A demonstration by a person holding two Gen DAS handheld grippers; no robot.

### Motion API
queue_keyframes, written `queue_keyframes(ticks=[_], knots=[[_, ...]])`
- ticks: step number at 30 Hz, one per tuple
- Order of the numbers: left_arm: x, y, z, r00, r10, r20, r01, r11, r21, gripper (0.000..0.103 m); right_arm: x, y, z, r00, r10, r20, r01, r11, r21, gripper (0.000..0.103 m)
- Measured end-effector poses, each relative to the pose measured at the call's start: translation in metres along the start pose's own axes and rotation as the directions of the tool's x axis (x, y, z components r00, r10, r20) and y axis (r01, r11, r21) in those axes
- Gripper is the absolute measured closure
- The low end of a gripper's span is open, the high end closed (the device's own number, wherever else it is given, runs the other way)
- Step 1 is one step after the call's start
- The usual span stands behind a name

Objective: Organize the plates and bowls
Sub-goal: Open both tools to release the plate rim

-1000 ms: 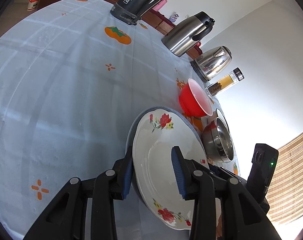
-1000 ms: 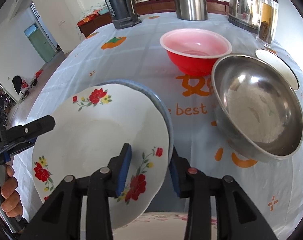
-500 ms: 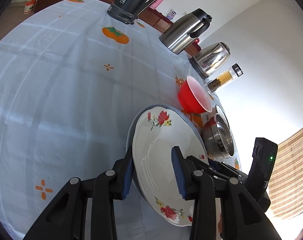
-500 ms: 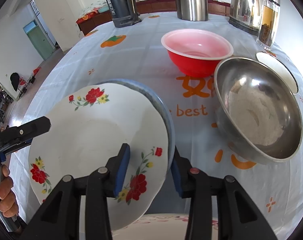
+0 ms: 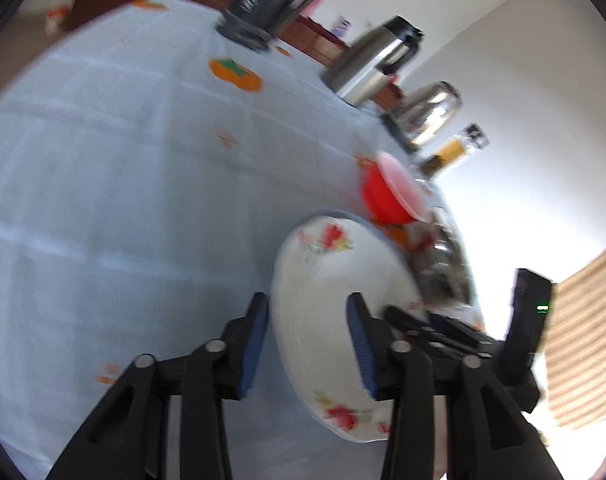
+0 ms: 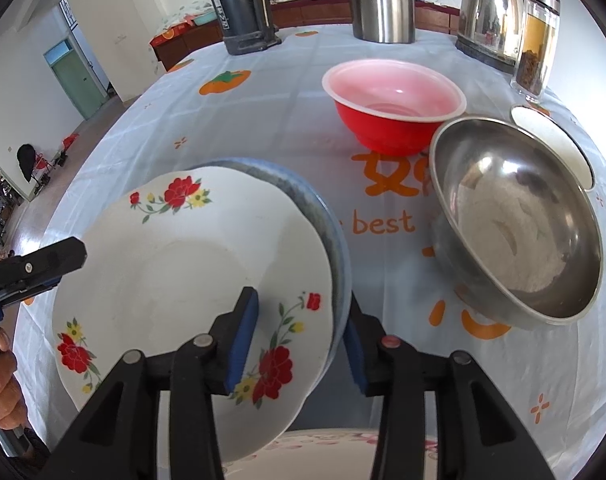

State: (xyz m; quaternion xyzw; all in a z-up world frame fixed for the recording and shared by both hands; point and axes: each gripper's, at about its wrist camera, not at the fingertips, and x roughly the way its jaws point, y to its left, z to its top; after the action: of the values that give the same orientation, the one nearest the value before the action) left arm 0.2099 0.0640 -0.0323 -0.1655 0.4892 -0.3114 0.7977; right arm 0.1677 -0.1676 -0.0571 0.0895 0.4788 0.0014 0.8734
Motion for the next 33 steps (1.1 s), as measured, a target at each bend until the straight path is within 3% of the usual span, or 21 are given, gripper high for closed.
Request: queue_keyframes(ticks=[7,9,11,17,24,33], knots=[[0.01,0.002,-0.001,0.999,0.049,0.004,-0.049,0.999,0.005,0.055,0.001,-0.005,0.002,1.0,0.004,0.005,-0.004,1.0,0.019,0.062],[0.007,0.0,-0.003,0.994,0.098,0.04,-0.099,0.995,0.025,0.055,0.002,-0.007,0.003,1.0,0.026,-0.006,-0.026,0.999,0.031,0.062],[0.001,0.0,-0.003,0.993,0.1,0.07,-0.102,0.994,0.026,0.055,0.0,-0.011,0.002,0.998,0.057,-0.008,-0.057,0.997,0.058,0.062],[-0.004,-0.004,-0.006,0.966,0.237,0.106,-0.242,0.97,0.038,0.055,-0.024,-0.008,-0.005,0.998,0.045,0.049,-0.046,0.999,0.028,0.061],[0.005,-0.022,-0.018,0.951,0.295,0.09,-0.302,0.95,0.076,0.054,-0.051,-0.013,-0.019,0.994,0.06,0.087,-0.062,0.998,0.027,0.061],[0.01,-0.042,-0.029,0.951,0.3,0.076,-0.307,0.946,0.102,0.054,-0.07,-0.029,-0.032,0.992,0.066,0.105,-0.072,0.996,0.051,0.061]])
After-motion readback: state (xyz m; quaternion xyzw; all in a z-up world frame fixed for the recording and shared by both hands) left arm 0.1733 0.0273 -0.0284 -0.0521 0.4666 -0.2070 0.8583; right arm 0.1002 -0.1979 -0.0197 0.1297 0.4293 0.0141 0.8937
